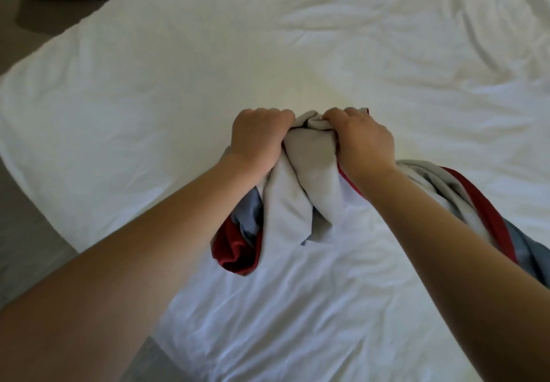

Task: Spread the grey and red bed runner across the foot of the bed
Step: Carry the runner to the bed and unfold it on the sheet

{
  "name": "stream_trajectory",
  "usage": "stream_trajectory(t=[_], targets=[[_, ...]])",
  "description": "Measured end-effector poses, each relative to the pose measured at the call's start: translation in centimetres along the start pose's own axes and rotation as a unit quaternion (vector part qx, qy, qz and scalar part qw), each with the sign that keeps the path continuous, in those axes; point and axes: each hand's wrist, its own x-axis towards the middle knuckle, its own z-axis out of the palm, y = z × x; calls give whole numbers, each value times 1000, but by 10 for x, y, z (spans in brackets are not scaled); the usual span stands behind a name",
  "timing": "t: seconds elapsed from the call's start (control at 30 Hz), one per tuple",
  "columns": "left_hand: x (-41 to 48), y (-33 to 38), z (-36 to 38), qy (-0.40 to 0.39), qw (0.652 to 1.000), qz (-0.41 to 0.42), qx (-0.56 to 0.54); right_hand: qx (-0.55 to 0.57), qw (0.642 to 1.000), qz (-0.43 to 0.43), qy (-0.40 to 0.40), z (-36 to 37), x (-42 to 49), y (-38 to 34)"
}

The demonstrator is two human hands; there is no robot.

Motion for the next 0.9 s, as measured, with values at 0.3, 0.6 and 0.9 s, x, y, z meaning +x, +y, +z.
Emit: stream_trajectory(t=[0.3,0.6,0.9], targets=[[-94,32,0,71,981,18,-177,164,975,97,113,-10,-48,4],[-131,44,20,51,991,-5,-125,180,980,56,56,3,-91,-14],[-173,63,17,127,970,100,-182,8,997,-54,63,-18,-131,11]])
